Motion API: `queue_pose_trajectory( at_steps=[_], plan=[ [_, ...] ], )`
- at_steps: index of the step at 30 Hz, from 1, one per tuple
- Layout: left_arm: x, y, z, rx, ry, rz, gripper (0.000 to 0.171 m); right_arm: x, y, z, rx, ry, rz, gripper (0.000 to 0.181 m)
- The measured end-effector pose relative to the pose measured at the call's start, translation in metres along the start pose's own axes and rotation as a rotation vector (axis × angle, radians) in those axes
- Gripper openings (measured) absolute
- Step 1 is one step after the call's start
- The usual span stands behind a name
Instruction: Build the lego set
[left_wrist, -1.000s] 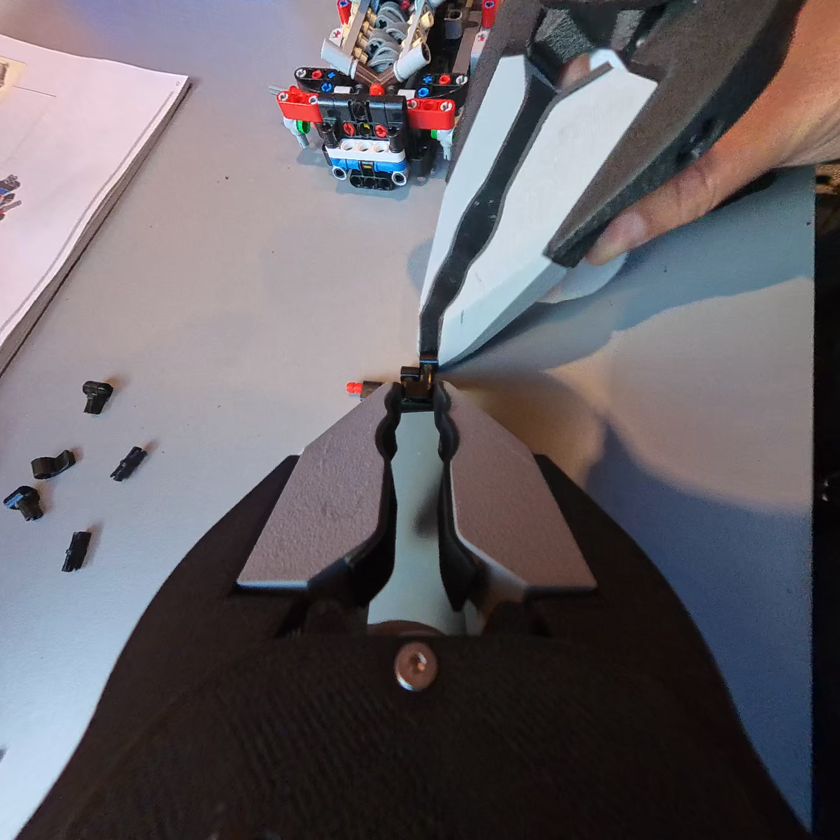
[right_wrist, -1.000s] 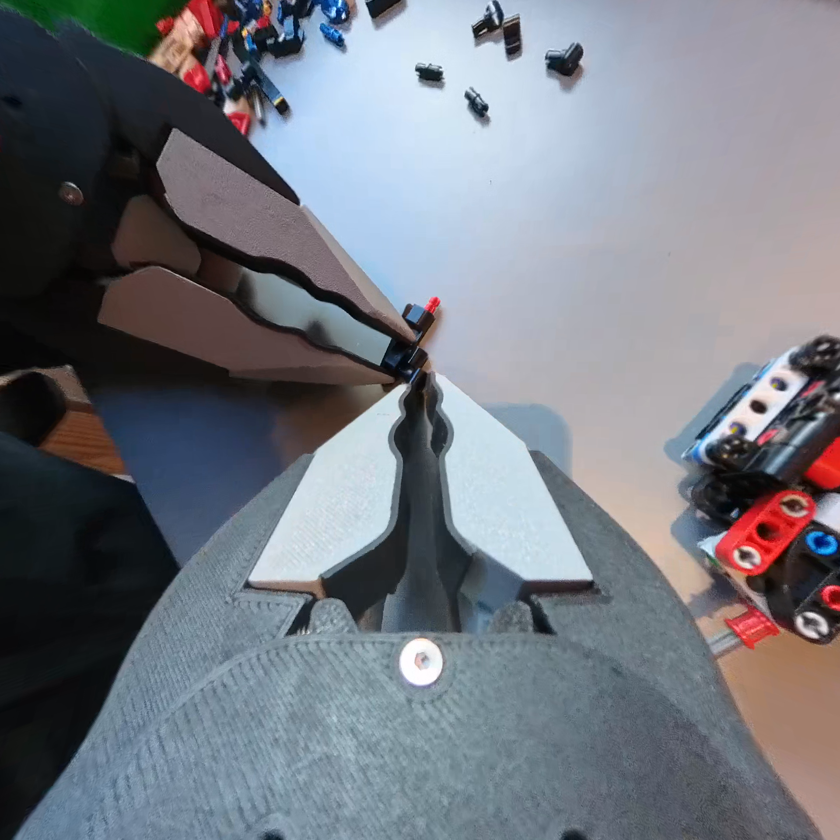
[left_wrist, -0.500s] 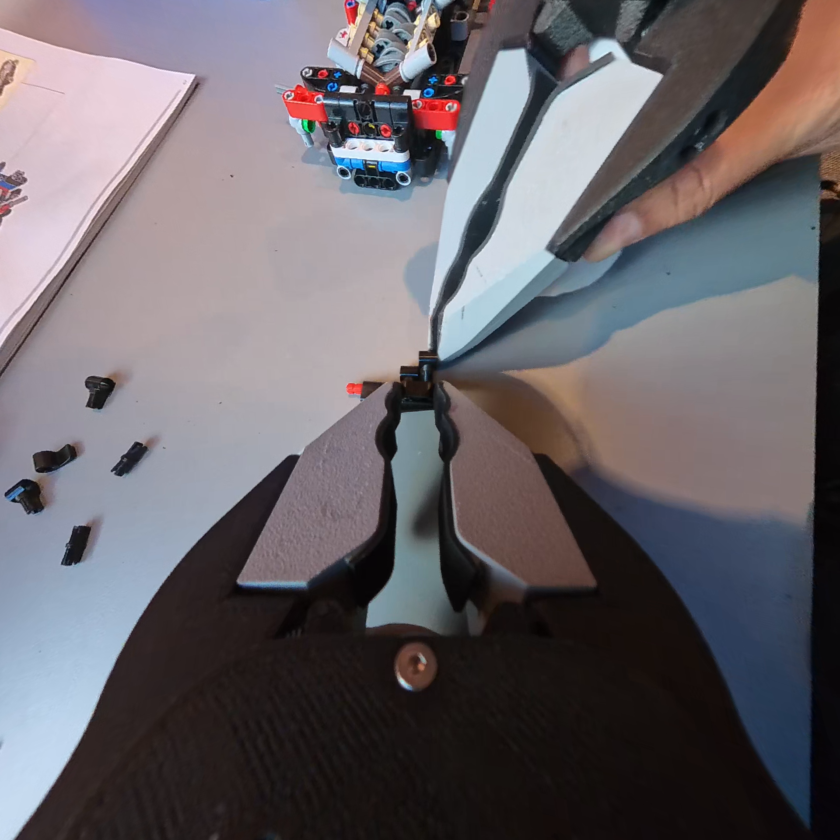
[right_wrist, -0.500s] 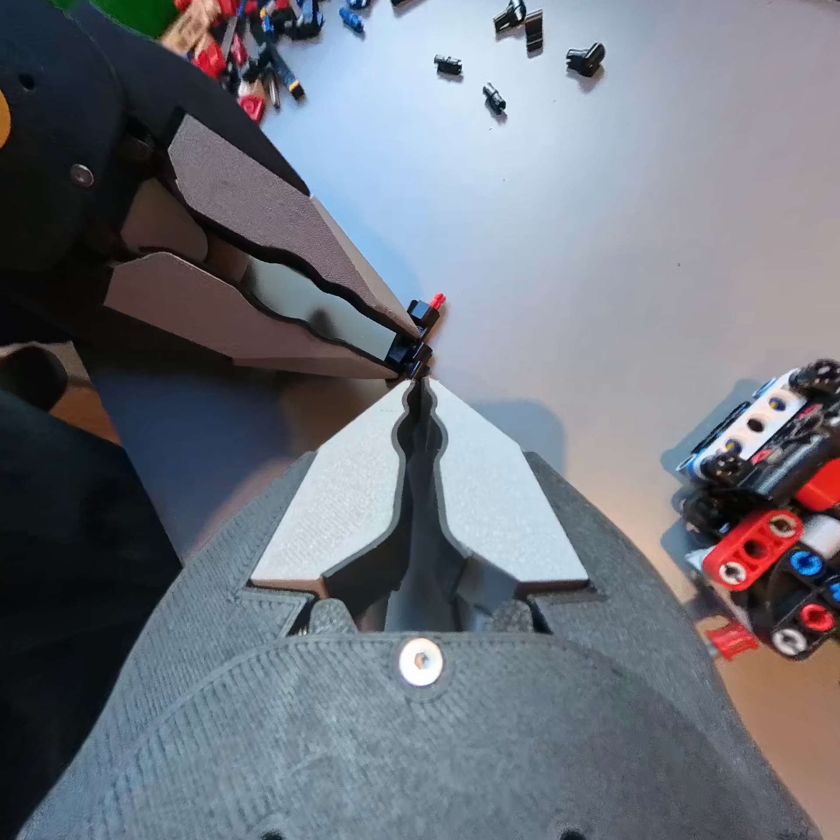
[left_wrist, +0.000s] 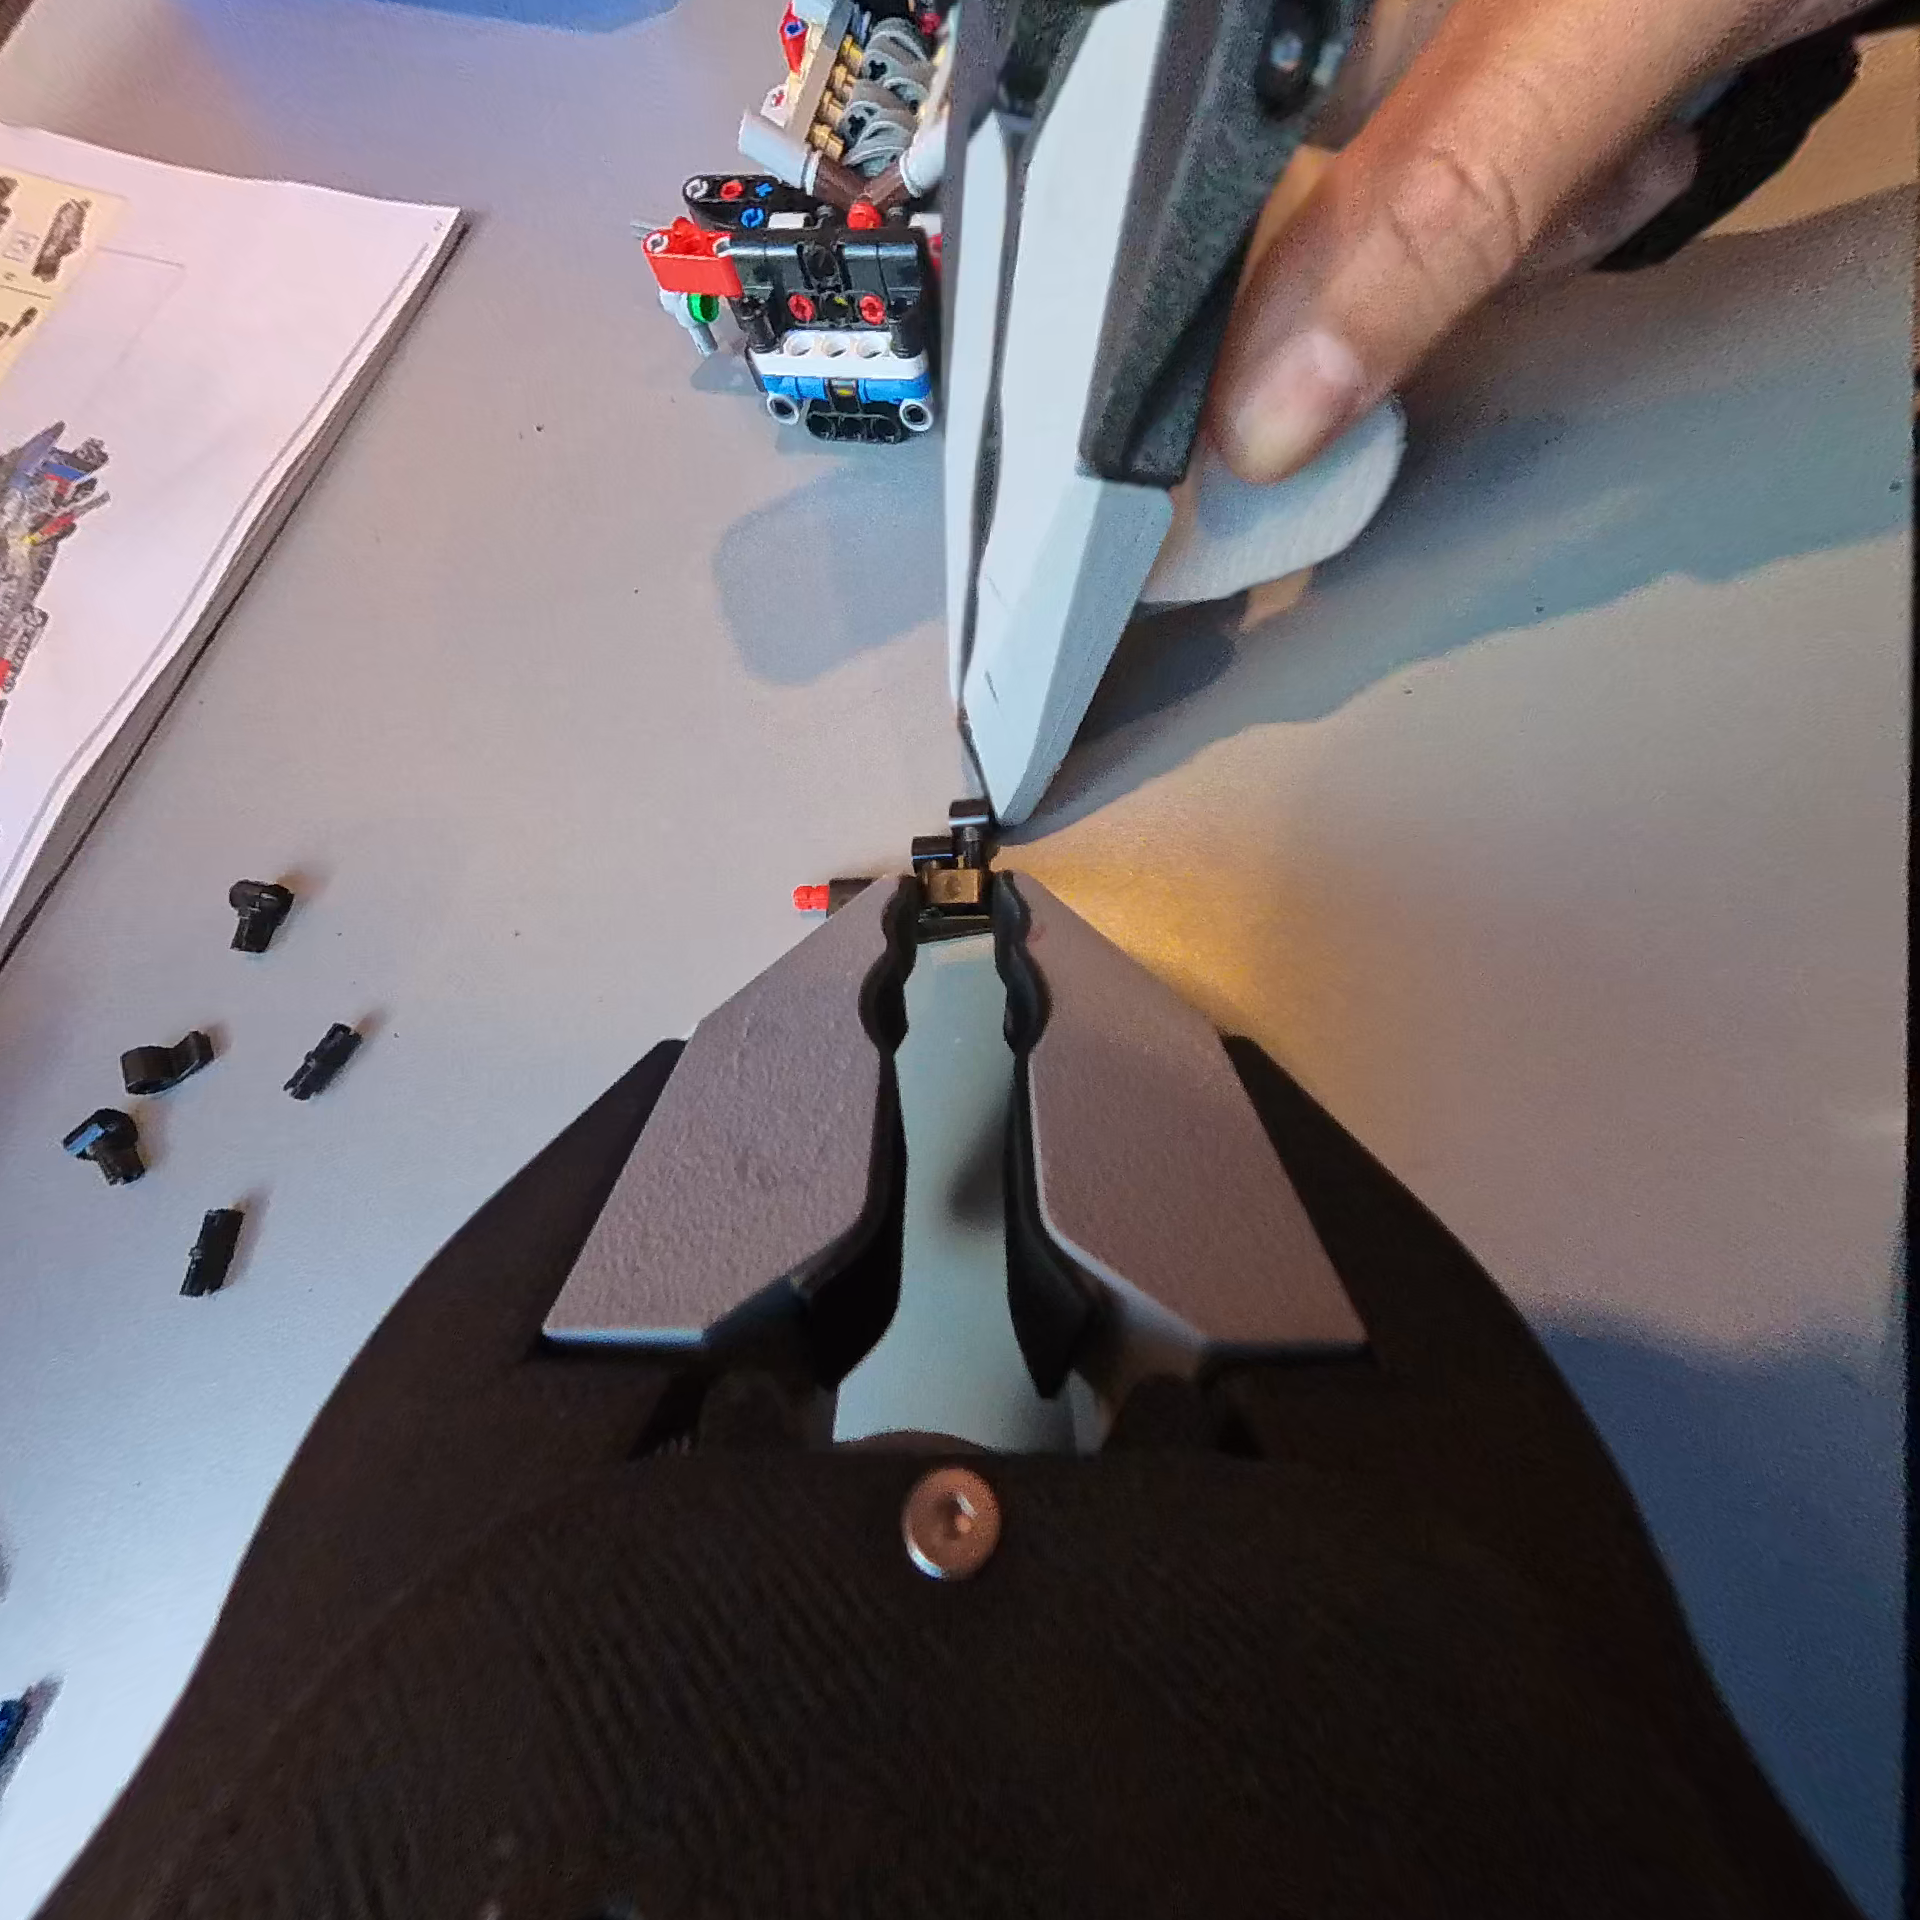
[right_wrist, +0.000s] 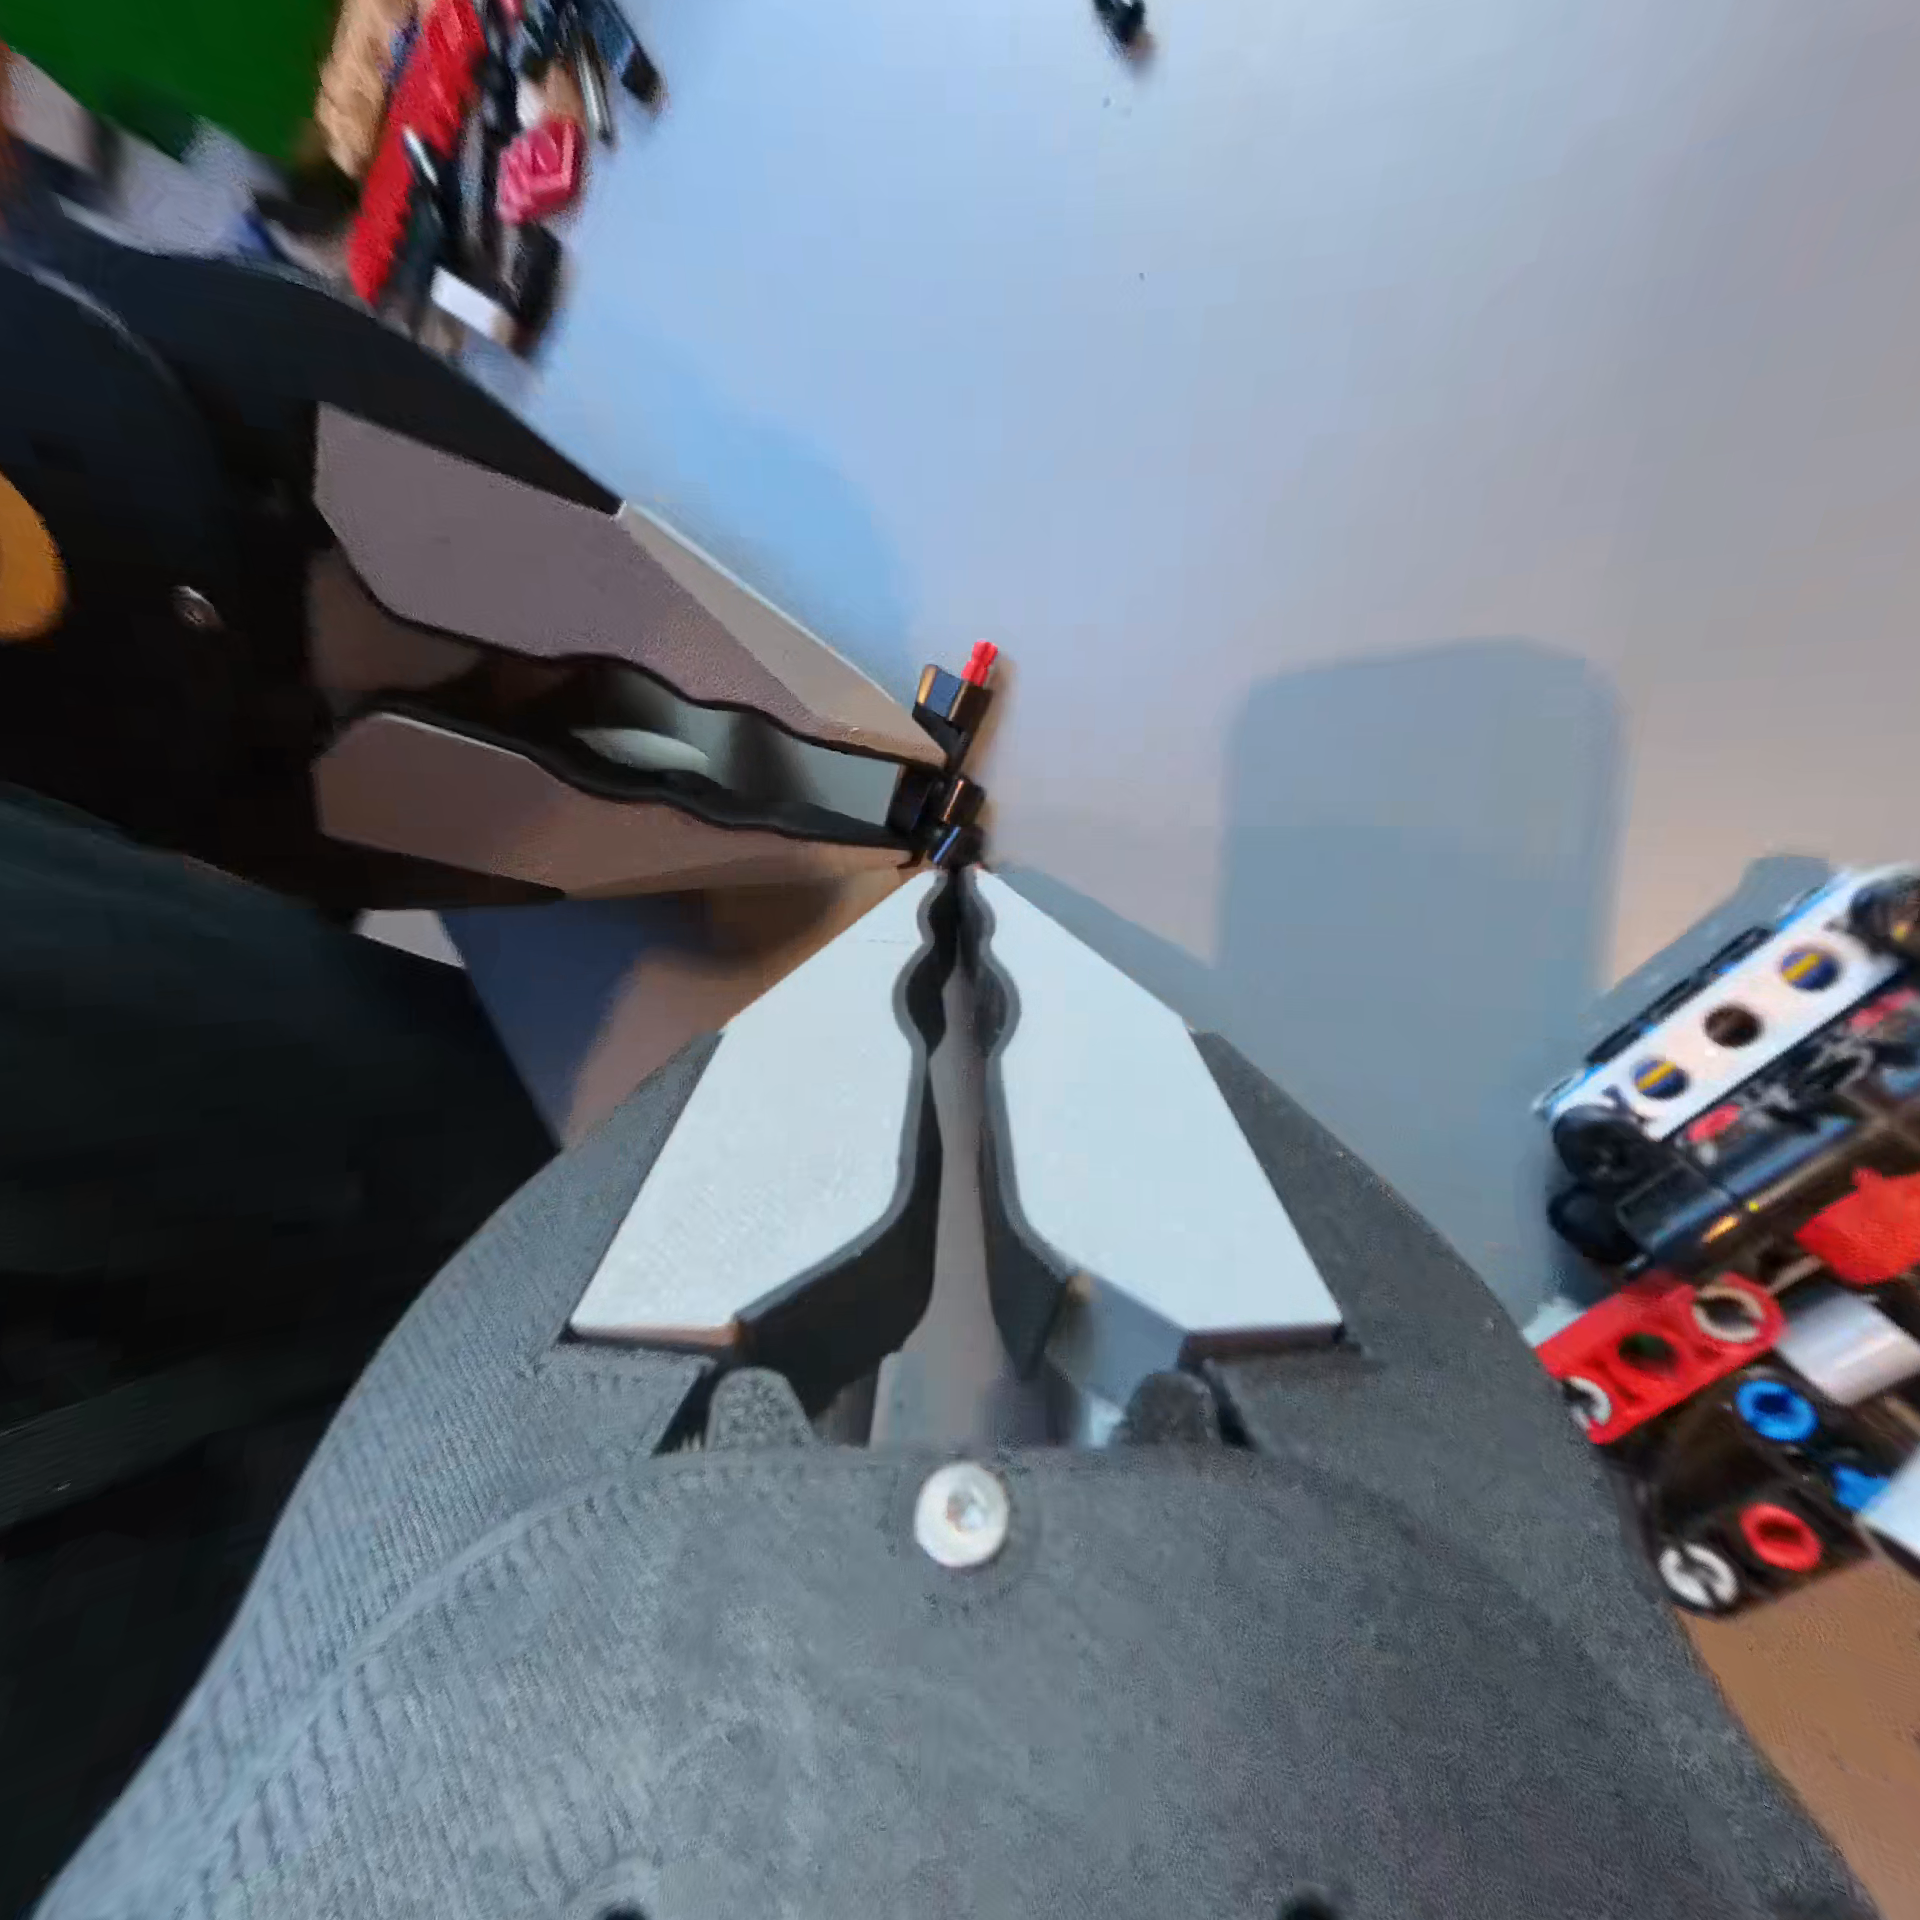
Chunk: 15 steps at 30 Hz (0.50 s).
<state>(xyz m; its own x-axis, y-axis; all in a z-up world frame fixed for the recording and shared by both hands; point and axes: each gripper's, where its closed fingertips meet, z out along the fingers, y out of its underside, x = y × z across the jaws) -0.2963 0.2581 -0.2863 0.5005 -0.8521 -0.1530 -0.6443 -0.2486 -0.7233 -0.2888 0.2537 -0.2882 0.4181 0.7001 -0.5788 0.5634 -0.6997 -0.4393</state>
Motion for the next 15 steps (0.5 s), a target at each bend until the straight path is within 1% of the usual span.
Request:
queue_pose_trajectory(
  at_steps=[1, 5, 7, 9, 12, 14, 15],
  plan=[
    [0.0003, -0.0002, 0.0000, 0.001, -0.003, 0.006, 0.011, -0.0005, 0.0005, -0.0002, 0.011, -0.028, 0.033, 0.000],
    [0.0006, -0.0004, 0.0000, 0.001, -0.019, 0.027, 0.011, -0.0014, 0.0006, -0.0002, 0.037, -0.056, 0.092, 0.000],
    [0.0011, -0.0005, -0.0003, 0.002, -0.023, 0.037, 0.011, -0.0026, 0.0013, -0.0002, 0.043, -0.116, 0.160, 0.000],
    [0.0019, -0.0005, -0.0008, 0.002, -0.026, 0.048, 0.011, -0.0037, 0.0020, 0.0001, 0.043, -0.141, 0.188, 0.000],
    [0.0024, -0.0001, -0.0012, 0.000, -0.026, 0.052, 0.011, -0.0039, 0.0021, 0.0010, 0.008, -0.084, 0.144, 0.000],
    [0.0027, 0.0002, -0.0015, 0.000, -0.014, 0.042, 0.010, -0.0036, 0.0028, 0.0015, -0.036, 0.005, 0.040, 0.000],
    [0.0028, 0.0002, -0.0016, 0.000, -0.007, 0.035, 0.010, -0.0033, 0.0030, 0.0017, -0.062, 0.065, -0.047, 0.000]
  ],
)
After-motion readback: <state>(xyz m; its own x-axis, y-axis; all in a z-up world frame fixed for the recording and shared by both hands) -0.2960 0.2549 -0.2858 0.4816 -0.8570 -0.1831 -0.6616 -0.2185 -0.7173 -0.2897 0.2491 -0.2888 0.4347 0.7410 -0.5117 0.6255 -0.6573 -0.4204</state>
